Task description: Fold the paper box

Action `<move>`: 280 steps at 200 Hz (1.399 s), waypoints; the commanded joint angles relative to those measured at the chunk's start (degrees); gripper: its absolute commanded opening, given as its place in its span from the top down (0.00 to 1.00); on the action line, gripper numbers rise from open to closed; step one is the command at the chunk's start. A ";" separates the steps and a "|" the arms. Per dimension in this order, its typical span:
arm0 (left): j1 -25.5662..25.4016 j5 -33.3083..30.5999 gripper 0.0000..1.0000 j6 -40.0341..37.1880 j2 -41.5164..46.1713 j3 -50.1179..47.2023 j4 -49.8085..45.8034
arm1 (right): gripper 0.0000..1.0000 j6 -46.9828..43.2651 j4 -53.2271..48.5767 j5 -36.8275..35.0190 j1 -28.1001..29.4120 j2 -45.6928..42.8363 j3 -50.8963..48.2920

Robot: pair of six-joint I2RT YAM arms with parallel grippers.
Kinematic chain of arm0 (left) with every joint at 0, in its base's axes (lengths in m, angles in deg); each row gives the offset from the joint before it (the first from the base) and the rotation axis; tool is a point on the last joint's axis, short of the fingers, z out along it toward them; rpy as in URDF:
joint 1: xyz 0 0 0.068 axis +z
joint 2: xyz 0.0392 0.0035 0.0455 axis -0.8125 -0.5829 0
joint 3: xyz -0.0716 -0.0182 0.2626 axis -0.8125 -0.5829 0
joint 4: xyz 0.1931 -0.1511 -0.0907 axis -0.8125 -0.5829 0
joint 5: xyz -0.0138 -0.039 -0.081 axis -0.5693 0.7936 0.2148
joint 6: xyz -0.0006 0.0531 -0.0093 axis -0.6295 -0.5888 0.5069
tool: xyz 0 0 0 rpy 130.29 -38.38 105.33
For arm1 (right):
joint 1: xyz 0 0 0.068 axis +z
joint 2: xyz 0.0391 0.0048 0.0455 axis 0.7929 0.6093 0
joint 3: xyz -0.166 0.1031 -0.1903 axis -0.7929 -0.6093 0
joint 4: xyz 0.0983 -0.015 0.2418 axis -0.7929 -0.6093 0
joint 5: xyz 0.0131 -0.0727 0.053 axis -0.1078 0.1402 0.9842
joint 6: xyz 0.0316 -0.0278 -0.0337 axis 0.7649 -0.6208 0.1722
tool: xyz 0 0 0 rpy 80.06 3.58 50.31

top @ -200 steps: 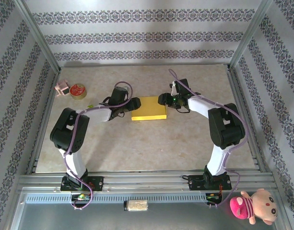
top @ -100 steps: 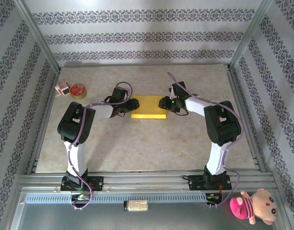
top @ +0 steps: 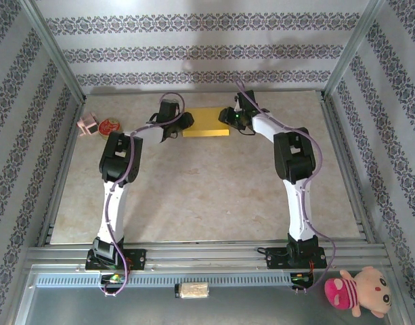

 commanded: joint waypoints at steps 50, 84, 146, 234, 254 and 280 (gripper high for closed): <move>0.42 3.26 0.56 -3.07 -13.53 22.67 -7.91 | 0.49 4.04 -2.55 4.94 1.26 12.76 18.36; 0.51 3.57 0.55 -2.67 -13.75 20.42 -6.23 | 0.44 2.28 -3.51 4.14 0.19 14.96 20.44; 0.87 2.65 0.38 -1.48 -10.15 16.00 -4.24 | 0.31 1.10 -5.72 2.07 -1.05 13.04 21.77; 2.09 -0.10 0.01 -4.81 -0.78 12.25 -4.01 | 0.02 -2.09 -10.94 2.08 -2.45 5.79 24.59; 2.76 -0.31 0.01 -4.97 5.01 7.46 -3.62 | 0.02 -3.56 -11.29 2.47 -2.50 0.91 21.91; 4.02 0.88 0.01 -6.36 16.61 -2.24 -2.83 | 0.02 -6.78 -11.34 3.16 -2.53 -8.24 14.81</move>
